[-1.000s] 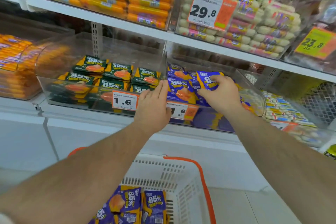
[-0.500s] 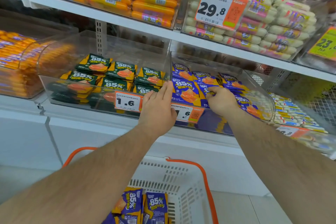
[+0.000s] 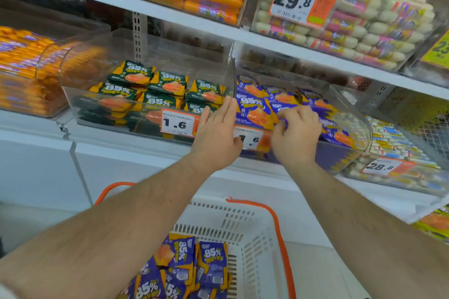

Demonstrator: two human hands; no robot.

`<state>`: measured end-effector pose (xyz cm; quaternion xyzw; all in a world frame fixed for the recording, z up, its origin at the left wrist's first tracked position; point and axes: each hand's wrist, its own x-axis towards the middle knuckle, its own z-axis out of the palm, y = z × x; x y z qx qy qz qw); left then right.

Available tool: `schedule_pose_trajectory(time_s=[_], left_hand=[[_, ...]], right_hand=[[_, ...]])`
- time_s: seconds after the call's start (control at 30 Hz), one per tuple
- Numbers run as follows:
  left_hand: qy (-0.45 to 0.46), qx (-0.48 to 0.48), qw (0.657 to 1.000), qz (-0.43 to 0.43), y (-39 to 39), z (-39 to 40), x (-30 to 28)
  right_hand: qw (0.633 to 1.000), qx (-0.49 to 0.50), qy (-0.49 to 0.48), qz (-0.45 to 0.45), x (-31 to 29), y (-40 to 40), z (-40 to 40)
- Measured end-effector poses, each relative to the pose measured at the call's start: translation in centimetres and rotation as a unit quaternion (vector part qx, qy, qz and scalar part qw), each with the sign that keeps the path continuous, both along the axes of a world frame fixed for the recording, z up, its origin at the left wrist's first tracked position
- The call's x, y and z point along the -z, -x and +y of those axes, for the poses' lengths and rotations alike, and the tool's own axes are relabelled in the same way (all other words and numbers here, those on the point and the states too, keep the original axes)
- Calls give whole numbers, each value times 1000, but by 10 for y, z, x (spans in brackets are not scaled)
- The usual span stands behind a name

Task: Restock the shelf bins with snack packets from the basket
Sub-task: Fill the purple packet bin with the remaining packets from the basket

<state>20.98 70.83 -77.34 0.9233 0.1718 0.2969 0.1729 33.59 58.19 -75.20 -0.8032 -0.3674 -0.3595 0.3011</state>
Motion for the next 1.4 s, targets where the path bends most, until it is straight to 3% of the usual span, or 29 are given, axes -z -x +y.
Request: schedule_pose_trajectory(time_s=[0.1,0.2,0.33,0.47,0.67,0.87,1.1,1.27,1.4], left_hand=[[53,69,995,-53,39,-5,37],[157,52,986,16,88,-14,94],[337,-44,933,119,126,-17,147],[431,-83,883,165,147,-11,186],[489,-130,839,200,157,-8,217],[508,-172,815,222,164,-3,236],[511,-165,812,229,160,-3,236],[528,-146,808,216,159,-9,231],[534,-153,804,215,164,-11,231]], right_hand=[[989,-140,32,27,44,54,8],[959,-151,115,212,104,86,15],[862,-65,187,467,186,97,16],[757,32,200,622,251,118,9],[595,119,214,765,326,148,3],[507,107,174,837,344,165,6],[494,109,155,849,345,166,3],[466,96,237,847,337,174,2],[494,58,308,811,330,180,2]])
